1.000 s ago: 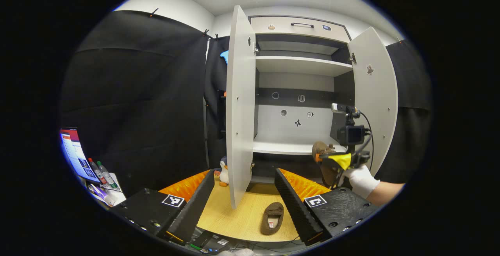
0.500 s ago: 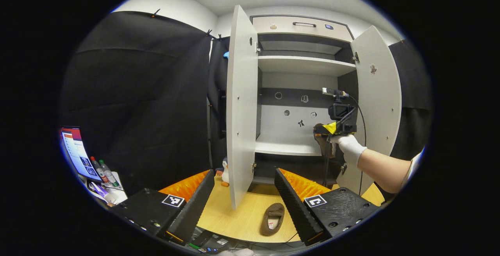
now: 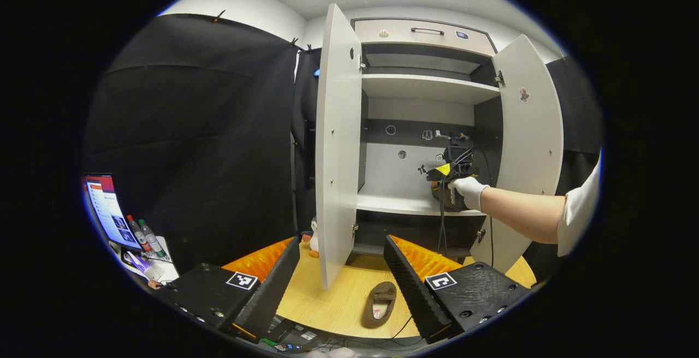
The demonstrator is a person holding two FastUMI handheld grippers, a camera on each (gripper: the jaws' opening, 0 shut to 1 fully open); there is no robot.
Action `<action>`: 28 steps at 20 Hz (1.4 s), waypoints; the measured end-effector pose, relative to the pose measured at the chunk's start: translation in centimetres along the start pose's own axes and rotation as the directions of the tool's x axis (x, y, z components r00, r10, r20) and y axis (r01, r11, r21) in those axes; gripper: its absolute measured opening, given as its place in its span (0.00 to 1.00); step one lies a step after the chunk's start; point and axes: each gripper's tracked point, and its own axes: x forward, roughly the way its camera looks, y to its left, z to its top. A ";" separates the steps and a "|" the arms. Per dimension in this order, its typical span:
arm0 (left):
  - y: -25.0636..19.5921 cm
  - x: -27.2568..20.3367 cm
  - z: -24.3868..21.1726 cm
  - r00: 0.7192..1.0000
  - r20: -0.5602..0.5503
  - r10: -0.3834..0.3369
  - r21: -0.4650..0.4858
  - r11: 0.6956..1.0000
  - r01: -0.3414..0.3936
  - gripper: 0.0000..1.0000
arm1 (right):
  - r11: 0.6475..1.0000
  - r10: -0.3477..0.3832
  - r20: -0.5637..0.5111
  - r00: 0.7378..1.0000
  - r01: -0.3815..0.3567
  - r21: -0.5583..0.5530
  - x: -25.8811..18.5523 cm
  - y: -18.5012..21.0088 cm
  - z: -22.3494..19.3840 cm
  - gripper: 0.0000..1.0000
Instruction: Grab one shoe with the right hand and put it into the shoe cabinet, grab the other shoe with the left hand and put it into the shoe cabinet; then close the right door with the right hand and the left door with the left hand.
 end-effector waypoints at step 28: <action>2.7 -3.8 -0.3 0.993 0.040 -0.111 0.033 0.993 0.110 0.95 | 0.999 0.040 0.458 0.888 -0.033 -0.022 -33.2 -1.1 -5.9 1.00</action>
